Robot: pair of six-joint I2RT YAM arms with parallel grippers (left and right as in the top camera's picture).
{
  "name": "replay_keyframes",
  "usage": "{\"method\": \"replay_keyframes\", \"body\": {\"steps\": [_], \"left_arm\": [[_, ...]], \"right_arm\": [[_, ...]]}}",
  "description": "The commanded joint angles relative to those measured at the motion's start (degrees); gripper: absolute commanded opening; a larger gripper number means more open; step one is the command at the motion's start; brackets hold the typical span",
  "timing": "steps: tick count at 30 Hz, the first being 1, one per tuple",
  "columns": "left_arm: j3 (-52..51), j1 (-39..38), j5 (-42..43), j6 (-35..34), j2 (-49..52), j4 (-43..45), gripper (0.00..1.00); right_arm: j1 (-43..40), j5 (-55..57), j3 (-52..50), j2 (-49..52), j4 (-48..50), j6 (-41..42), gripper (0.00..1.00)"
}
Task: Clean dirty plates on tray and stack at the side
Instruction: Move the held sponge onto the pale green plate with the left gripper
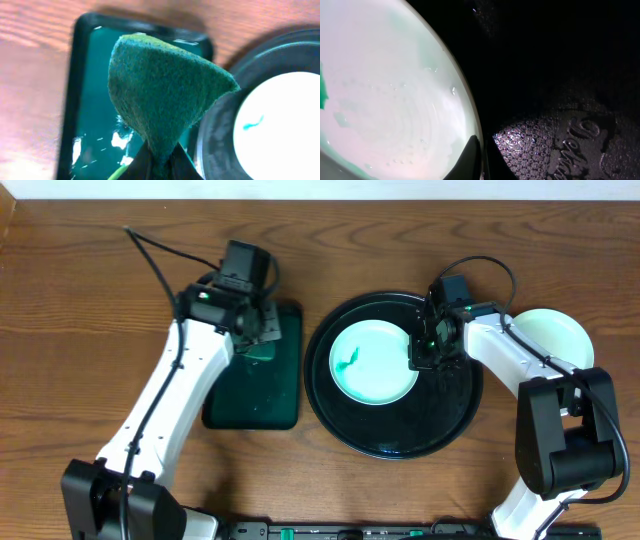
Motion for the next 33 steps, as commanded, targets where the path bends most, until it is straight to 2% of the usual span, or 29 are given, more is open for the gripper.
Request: {"method": "replay_keyframes", "body": {"steps": [1,8,13,17,25,33], "left_arm": [[1.2,-5.0,-0.2,-5.7,0.3,2.1,0.07],[1.2,-14.8,0.0,-10.4,4.5,5.9,0.08],[1.2,-18.6,0.2,-13.7,10.9,9.0,0.07],[1.2,-19.6,4.5,-14.7,15.0,12.2,0.07],[1.2,-19.6,3.6,-15.1,18.6,13.7,0.07],[1.1,-18.1,1.9,-11.8,21.0,13.7,0.07]], "right_arm": [[1.1,-0.7,0.1,-1.3,-0.1,-1.2,0.01],[1.8,-0.4,0.1,-1.3,-0.1,-1.2,0.01],[2.0,-0.4,0.1,-1.3,-0.1,-1.2,0.01],[2.6,-0.4,0.1,-1.3,0.1,-1.2,0.01],[2.7,-0.2,0.1,-1.3,0.1,-1.2,0.01],[2.8,0.7,0.1,-1.3,0.1,-1.2,0.01]]}}
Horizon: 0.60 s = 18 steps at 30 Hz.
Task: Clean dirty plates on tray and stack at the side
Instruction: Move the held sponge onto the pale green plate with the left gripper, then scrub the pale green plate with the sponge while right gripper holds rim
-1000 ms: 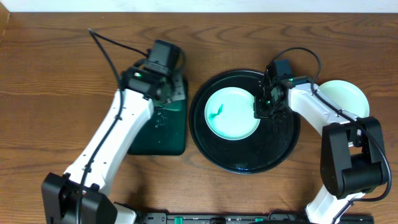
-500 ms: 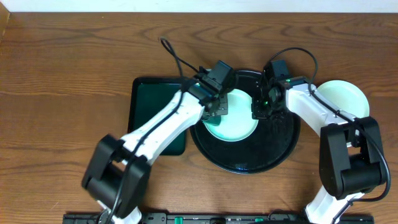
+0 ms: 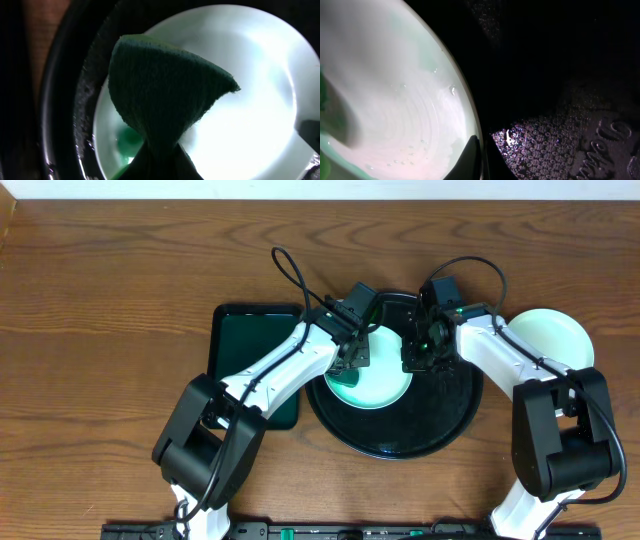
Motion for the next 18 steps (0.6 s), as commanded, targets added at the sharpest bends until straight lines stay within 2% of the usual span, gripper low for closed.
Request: {"method": "replay_keyframes", "body": {"steps": [1,10,18], "left_arm": [[1.1,1.0,-1.3,1.9,0.9,0.0,0.07],[-1.2,1.0,-2.2,2.3,2.9,3.8,0.07],[-1.2,1.0,-2.1,2.3,7.4,3.6,0.07]], "right_arm": [[0.6,0.8,0.1,-1.2,-0.1,-1.2,0.01],[0.6,0.8,0.1,-1.2,0.0,-2.6,0.01],[0.6,0.8,0.1,-1.2,0.0,-3.4,0.01]]}}
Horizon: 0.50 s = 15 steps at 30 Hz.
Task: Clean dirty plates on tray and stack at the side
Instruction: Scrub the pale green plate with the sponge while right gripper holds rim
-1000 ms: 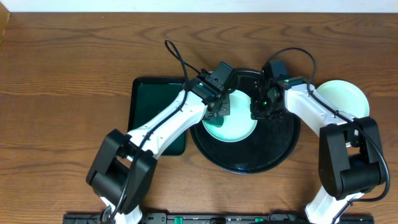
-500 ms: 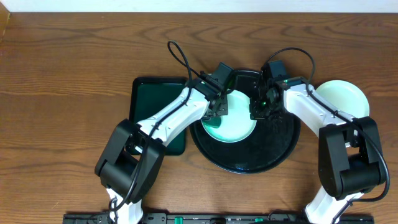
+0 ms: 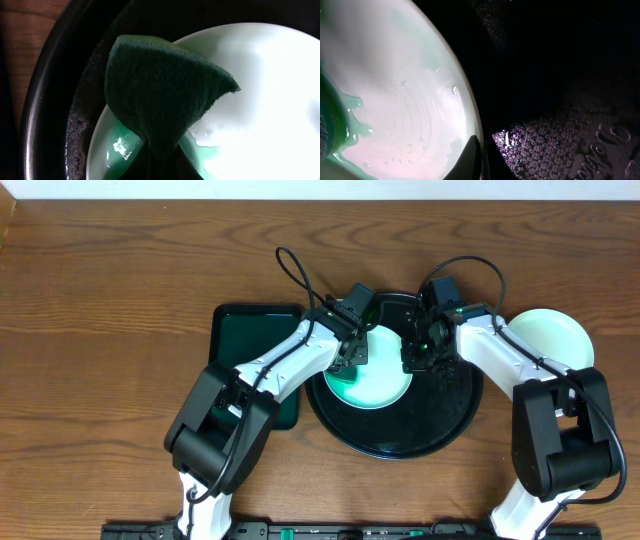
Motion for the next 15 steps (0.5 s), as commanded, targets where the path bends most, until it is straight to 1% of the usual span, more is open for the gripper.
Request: {"method": "replay_keyframes", "body": {"steps": [1,2,5,7,11,15], "left_arm": [[-1.0,0.2,-0.8,0.4,3.6,-1.0,0.07],[-1.0,0.2,0.5,0.6,4.0,-1.0,0.07],[-1.0,0.2,7.8,2.8,4.4,-0.9,0.07],[-1.0,0.2,14.7,4.6,4.3,-0.3,0.07],[-1.0,0.2,25.2,7.3,4.2,1.4,0.07],[-0.6,0.2,30.1,7.5,3.4,3.0,0.07]], "right_arm": [[0.6,0.8,0.1,-1.2,0.0,-1.3,0.01],[0.6,0.8,0.1,-1.2,0.0,-1.2,0.01],[0.6,0.8,0.1,-1.2,0.0,-1.3,0.01],[0.6,0.8,0.1,-1.2,0.0,-1.2,0.01],[0.7,0.8,0.1,-1.2,0.2,-1.2,0.01],[1.0,0.8,0.1,-1.2,0.2,-1.2,0.01]]}}
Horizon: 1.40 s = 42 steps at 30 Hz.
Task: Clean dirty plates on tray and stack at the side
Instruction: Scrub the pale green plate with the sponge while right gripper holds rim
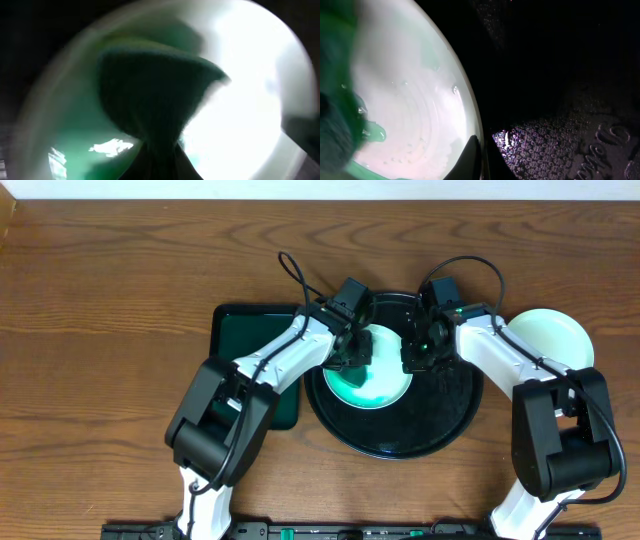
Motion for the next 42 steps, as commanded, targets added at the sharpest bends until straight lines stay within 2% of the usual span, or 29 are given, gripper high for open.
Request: {"method": "replay_keyframes", "body": {"steps": [1,6,14,21,24,31,34,42], "left_arm": [[-0.7,-1.7,14.1,1.8,1.7,0.7,0.07],[1.2,-1.4,13.4,2.2,-1.9,0.9,0.07],[1.4,-1.0,-7.6,-0.5,-10.7,-3.8,0.07],[-0.5,-1.0,-9.2,-0.4,-8.3,-4.5,0.07],[-1.1,-0.7,-12.6,-0.4,-7.1,-4.6,0.08],[-1.5,1.5,-12.5,0.6,-4.2,-4.3,0.07],[-1.9,1.6,-6.2,6.1,-1.5,-1.9,0.07],[-1.9,1.6,1.1,5.6,3.7,1.0,0.07]], "right_arm": [[0.9,0.4,0.1,-1.2,0.2,-1.0,0.01],[0.9,0.4,0.1,-1.2,0.2,-1.0,0.01],[0.9,0.4,0.1,-1.2,0.2,-1.0,0.01],[1.2,0.4,0.1,-1.2,0.2,-1.1,0.01],[1.2,0.4,0.1,-1.2,0.2,-1.0,0.01],[1.2,0.4,0.1,-1.2,0.3,-1.0,0.01],[1.2,0.4,0.1,-1.2,0.3,-1.0,0.01],[1.2,0.4,0.1,-1.2,0.3,-1.0,0.01]]}}
